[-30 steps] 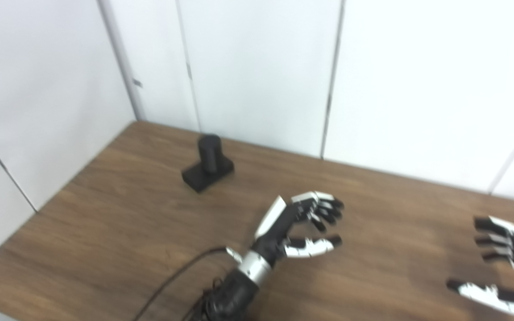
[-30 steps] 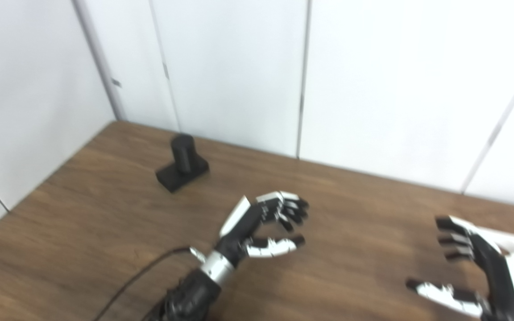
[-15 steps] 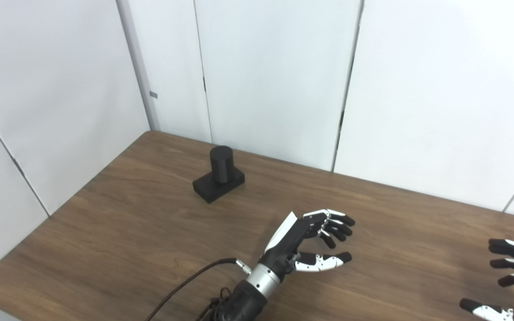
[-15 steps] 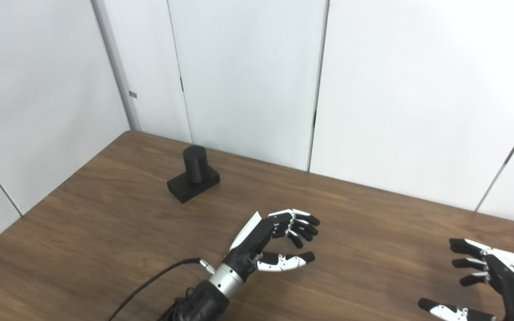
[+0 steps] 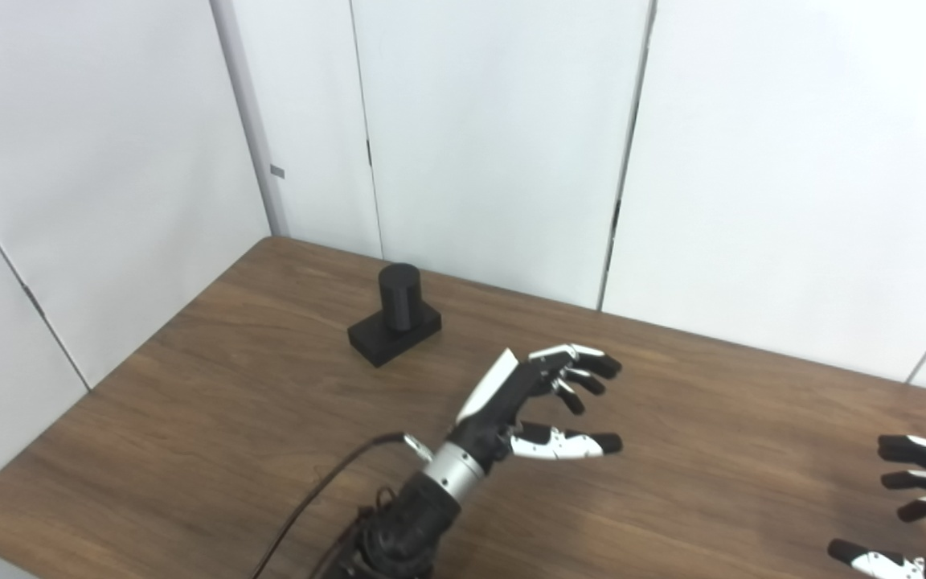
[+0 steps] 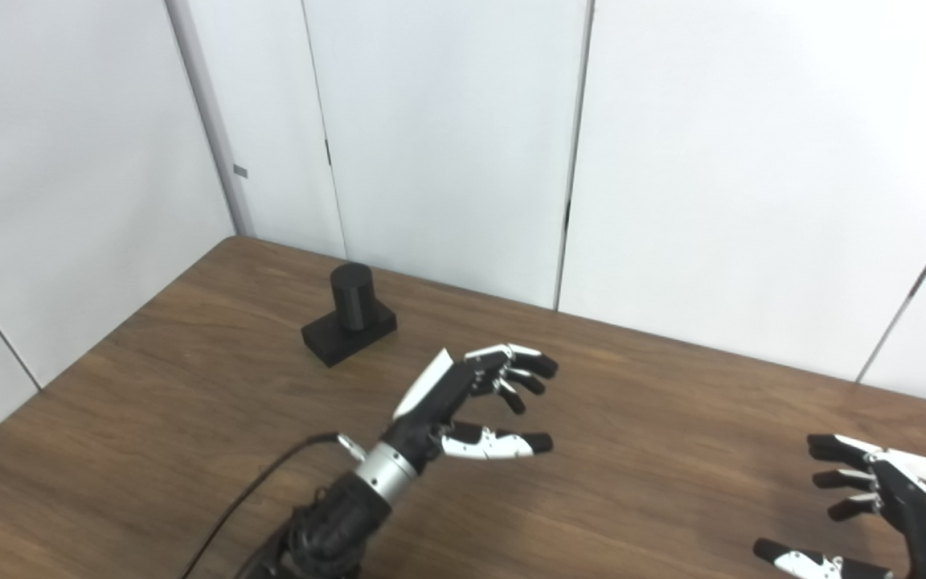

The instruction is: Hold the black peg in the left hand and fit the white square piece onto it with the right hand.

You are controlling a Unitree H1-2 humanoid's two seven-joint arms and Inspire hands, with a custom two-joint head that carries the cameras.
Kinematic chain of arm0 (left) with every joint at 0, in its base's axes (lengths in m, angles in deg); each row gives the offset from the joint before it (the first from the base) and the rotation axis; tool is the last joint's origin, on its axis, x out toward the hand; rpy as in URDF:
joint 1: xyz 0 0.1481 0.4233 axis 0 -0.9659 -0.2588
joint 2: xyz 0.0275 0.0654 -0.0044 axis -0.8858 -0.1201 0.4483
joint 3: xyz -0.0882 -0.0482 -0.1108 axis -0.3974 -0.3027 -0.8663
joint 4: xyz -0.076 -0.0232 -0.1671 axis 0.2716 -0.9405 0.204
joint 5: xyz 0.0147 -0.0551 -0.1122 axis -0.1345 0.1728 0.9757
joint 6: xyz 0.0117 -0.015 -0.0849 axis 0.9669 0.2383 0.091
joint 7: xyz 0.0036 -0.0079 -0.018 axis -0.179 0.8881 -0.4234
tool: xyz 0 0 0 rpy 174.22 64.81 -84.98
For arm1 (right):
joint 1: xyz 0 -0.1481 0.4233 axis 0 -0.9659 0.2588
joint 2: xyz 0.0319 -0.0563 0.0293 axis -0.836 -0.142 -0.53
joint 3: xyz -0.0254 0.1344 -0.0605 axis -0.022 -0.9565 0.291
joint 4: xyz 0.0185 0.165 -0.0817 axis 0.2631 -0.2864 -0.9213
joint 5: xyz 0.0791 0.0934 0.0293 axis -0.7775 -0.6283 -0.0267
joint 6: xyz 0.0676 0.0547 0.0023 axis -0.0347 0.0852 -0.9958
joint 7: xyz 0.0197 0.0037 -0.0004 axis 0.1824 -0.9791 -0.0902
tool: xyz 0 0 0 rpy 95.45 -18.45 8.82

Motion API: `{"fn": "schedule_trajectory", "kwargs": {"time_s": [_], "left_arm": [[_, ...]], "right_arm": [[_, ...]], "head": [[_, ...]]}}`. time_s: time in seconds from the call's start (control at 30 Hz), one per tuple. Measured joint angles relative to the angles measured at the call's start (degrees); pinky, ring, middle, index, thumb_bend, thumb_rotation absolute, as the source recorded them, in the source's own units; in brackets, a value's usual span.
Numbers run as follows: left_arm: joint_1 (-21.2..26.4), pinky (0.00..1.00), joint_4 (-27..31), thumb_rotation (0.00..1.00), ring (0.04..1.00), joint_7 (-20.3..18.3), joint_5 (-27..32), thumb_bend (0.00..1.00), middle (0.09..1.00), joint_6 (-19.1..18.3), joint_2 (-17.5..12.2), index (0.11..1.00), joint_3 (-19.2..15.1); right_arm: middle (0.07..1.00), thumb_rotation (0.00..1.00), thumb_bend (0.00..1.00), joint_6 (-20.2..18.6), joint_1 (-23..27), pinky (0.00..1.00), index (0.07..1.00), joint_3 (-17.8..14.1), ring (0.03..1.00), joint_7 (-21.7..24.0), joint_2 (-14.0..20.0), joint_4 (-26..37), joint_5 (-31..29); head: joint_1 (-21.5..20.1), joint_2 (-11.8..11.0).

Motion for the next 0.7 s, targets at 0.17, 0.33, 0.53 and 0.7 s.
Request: {"fn": "schedule_trajectory", "kwargs": {"time_s": [0.17, 0.33, 0.53, 0.7], "left_arm": [[0.3, 0.54, 1.7, 0.13, 0.714, -0.1, -1.4, 0.82, 0.74, -1.4, -1.8, 0.698, -0.5], [2.2, 0.57, 2.0, 0.09, 0.711, 0.1, -2.1, 0.8, 0.745, -3.1, -3.2, 0.708, -2.4], [4.0, 0.57, 3.3, 0.11, 0.707, 1.1, -2.3, 0.79, 0.756, -5.7, -4.5, 0.713, -5.6], [4.4, 0.55, 3.9, 0.1, 0.702, 1.1, -2.0, 0.8, 0.752, -7.8, -5.3, 0.716, -6.7]], "right_arm": [[0.702, 0.0, 0.6, 0.1, 0.0, 0.45, 0.69, -0.2, 0.62, 0.0, 0.0, -0.1, -0.1], [0.706, 0.0, 0.59, 0.2, 0.0, 0.44, 0.694, -0.2, 0.618, 0.0, 0.1, -0.1, -0.1], [0.707, 0.0, 0.59, 0.8, 0.0, 0.45, 0.695, -0.3, 0.618, 0.0, 0.2, -0.1, -0.1], [0.707, 0.0, 0.59, 0.8, 0.0, 0.45, 0.695, -0.3, 0.619, 0.0, 0.2, -0.1, 0.0]], "head": [[0.4, -0.2], [0.4, -0.2], [0.5, -0.1], [0.4, 0.0]]}}
